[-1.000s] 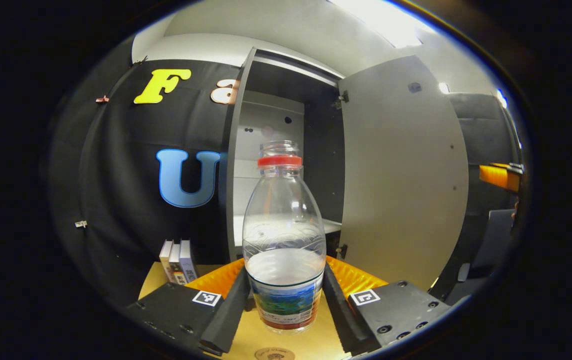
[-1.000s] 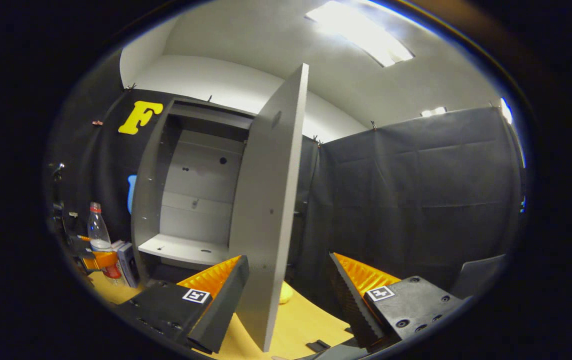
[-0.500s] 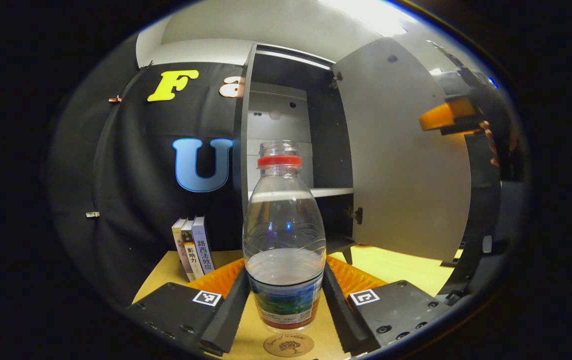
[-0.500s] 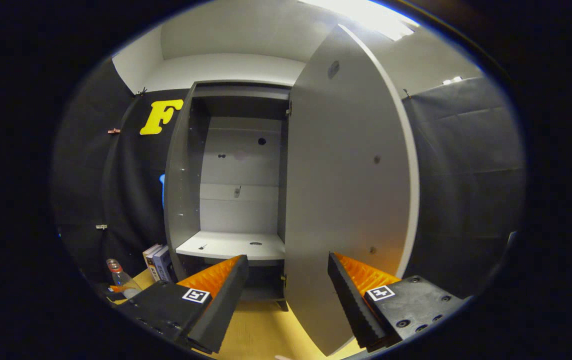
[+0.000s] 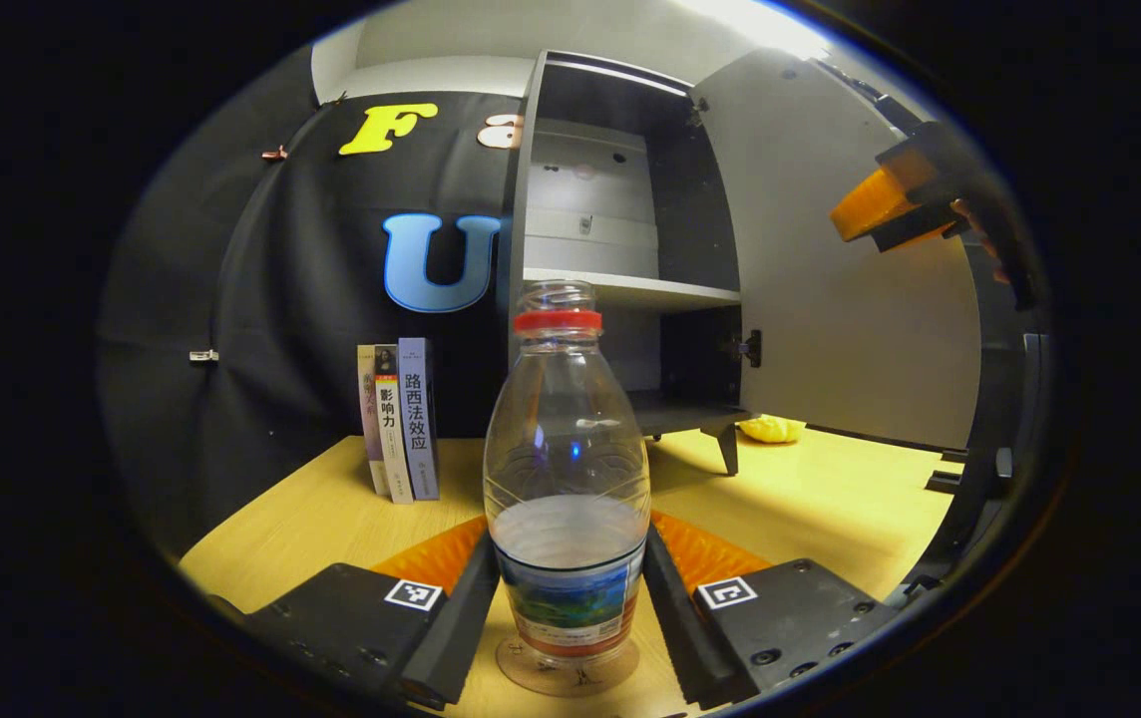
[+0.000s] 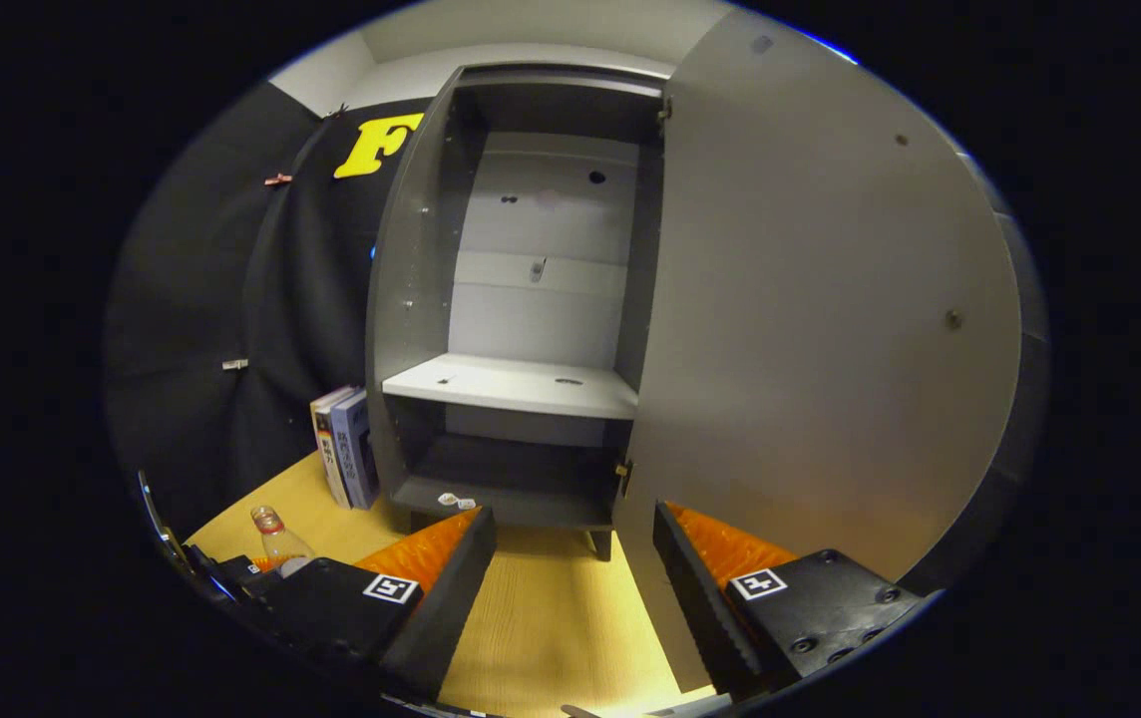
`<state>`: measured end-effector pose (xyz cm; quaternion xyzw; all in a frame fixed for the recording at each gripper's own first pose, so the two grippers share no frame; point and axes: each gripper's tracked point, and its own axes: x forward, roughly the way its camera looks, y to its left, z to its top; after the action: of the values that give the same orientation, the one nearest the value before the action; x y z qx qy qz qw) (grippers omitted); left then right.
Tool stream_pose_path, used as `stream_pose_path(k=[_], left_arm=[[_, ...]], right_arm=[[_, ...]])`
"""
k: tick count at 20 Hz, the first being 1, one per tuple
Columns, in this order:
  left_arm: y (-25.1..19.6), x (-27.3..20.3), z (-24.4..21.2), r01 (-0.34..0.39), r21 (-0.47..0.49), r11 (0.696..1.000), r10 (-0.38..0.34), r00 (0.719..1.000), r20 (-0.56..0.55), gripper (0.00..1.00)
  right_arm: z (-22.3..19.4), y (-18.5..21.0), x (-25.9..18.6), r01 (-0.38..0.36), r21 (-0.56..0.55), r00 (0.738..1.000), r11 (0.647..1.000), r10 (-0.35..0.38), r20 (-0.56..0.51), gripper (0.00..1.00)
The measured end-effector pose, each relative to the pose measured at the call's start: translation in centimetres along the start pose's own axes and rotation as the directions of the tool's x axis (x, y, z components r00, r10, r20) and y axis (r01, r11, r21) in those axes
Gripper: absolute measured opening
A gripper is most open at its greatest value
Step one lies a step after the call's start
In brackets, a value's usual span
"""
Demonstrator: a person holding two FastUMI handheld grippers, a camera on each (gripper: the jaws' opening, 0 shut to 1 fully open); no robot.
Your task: Open the cabinet door with the right hand, grasp the bottle in the cabinet with the left hand and place it on the coaster, then close the cabinet door with the right hand.
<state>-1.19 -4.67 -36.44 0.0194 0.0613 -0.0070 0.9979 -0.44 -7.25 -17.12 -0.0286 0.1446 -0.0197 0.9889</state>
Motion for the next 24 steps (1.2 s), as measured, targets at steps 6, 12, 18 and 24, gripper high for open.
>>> stream_pose_path(k=[6, 12, 18, 24], left_arm=[[0.4, -0.3, -1.8, 0.015, 0.000, 1.000, -0.015, 1.000, -0.001, 0.78], [0.2, -0.2, -0.9, 0.037, -0.024, 0.999, -0.038, 0.999, -0.016, 0.81], [0.6, -0.1, 4.3, 0.029, 0.038, 0.999, -0.030, 0.999, 0.031, 0.95], [-1.0, -2.5, 14.6, 0.076, 0.125, 0.989, -0.084, 0.994, 0.065, 0.94]], right_arm=[[-2.1, 0.9, 0.6, -0.033, 0.018, 0.998, 0.999, 0.034, -0.060, 0.98], [-3.1, 0.6, 0.3, -0.024, 0.060, 0.995, 0.998, 0.030, -0.100, 0.97], [-0.6, 0.1, -0.4, -0.001, 0.004, 0.999, 1.000, 0.001, -0.048, 0.98], [4.4, -2.4, -4.0, 0.019, 0.031, 0.999, 0.999, -0.020, 0.035, 0.98]])
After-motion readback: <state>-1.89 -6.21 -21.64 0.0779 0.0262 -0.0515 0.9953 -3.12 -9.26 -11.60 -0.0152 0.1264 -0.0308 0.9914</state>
